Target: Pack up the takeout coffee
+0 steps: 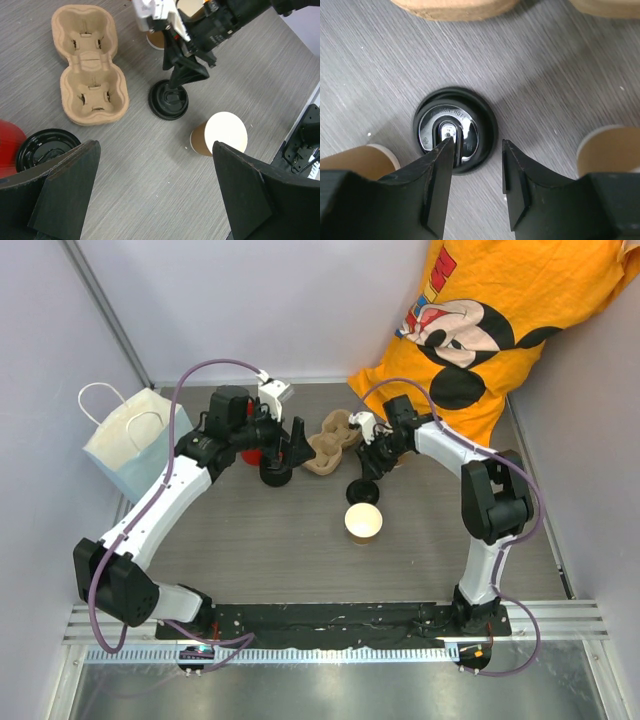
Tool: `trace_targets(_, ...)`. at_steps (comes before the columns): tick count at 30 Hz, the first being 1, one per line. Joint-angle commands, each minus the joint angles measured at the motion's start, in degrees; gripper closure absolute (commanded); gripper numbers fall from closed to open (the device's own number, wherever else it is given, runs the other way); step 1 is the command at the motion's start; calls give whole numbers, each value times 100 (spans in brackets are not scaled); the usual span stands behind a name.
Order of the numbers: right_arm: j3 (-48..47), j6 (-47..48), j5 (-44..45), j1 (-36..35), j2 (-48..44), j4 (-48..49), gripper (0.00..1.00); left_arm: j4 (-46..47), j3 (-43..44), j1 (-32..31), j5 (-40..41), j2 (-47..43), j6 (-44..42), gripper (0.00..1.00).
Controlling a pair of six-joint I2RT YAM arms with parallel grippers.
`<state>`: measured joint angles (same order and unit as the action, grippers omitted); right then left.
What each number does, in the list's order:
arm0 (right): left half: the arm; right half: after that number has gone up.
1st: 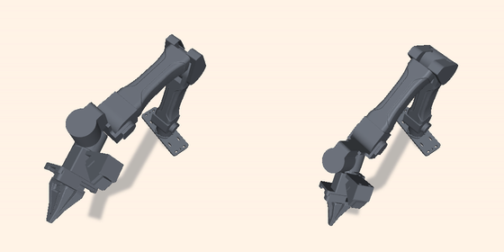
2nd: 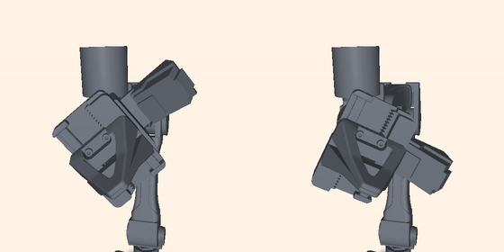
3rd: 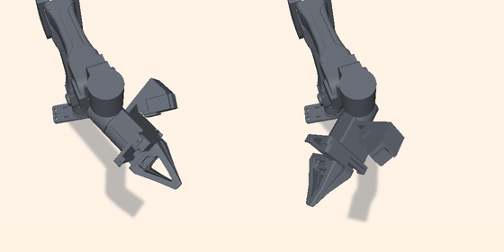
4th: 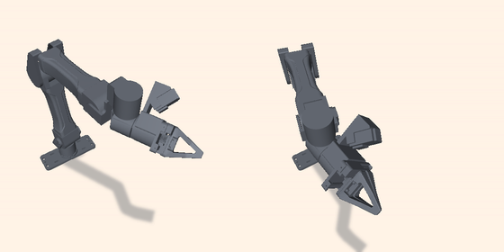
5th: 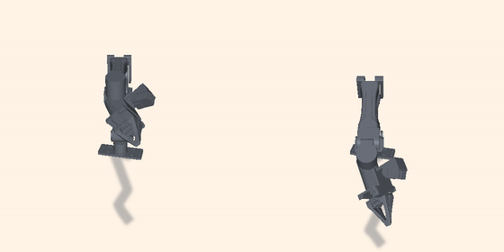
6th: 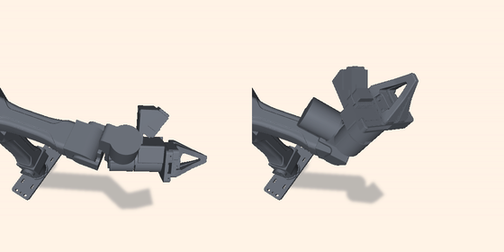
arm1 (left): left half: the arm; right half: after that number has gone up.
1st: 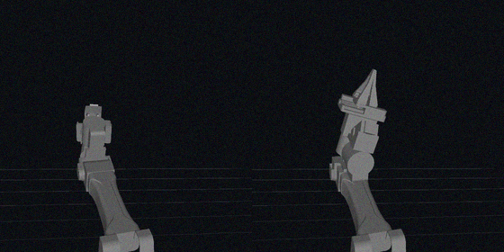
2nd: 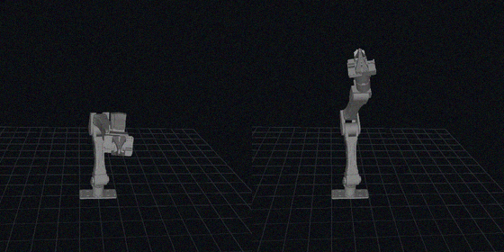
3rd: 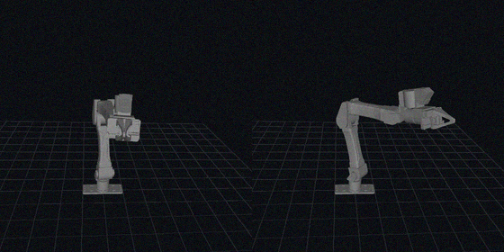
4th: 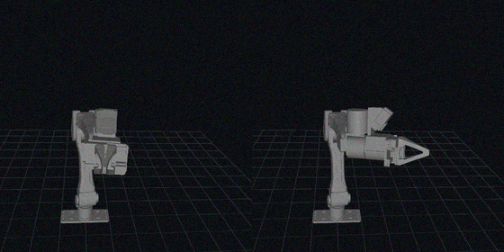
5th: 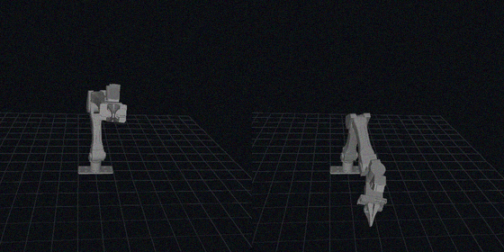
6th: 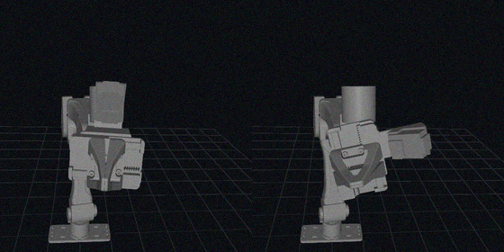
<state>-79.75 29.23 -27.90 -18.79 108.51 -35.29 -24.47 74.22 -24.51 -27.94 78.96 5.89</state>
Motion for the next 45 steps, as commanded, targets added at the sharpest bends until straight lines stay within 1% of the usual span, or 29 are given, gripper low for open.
trace_targets(1, -340, 100, 250, -81, 179, 83, 51, 47, 32, 43, -123, -30, -88, 0)
trace_targets(4, -305, 109, 259, -125, 258, 101, 50, 30, -21, 43, -132, -65, -123, 0)
trace_targets(9, -164, 214, 548, -345, 267, 145, 49, 65, -65, 96, -150, -82, -97, 0)
trace_targets(18, 64, 302, 865, -486, 303, 286, 49, 126, -135, 113, -168, -109, -71, 0)
trace_targets(21, 91, 294, 856, -494, 302, 303, 58, 170, -179, 131, -150, -126, -53, 0)
trace_targets(22, 99, 276, 865, -494, 302, 312, 70, 179, -188, 148, -141, -152, -62, 0)
trace_targets(23, 82, 267, 883, -494, 311, 295, 77, 179, -206, 140, -159, -153, -44, 0)
trace_targets(25, 29, 267, 909, -494, 329, 303, 85, 188, -206, 149, -141, -161, -35, 0)
trace_targets(31, -50, 249, 856, -494, 338, 250, 90, 197, -232, 192, -132, -197, -27, 0)
trace_targets(32, -50, 249, 900, -494, 311, 250, 92, 206, -241, 192, -150, -205, -27, 0)
trace_targets(34, -59, 258, 935, -495, 232, 251, 99, 214, -250, 210, -150, -214, -18, 1)
trace_targets(41, -129, 294, 997, -495, -40, 250, 99, 223, -241, 236, -150, -241, 0, 0)
trace_targets(45, -383, 232, 962, -503, -286, 198, 99, 250, -267, 254, -133, -241, -9, 0)
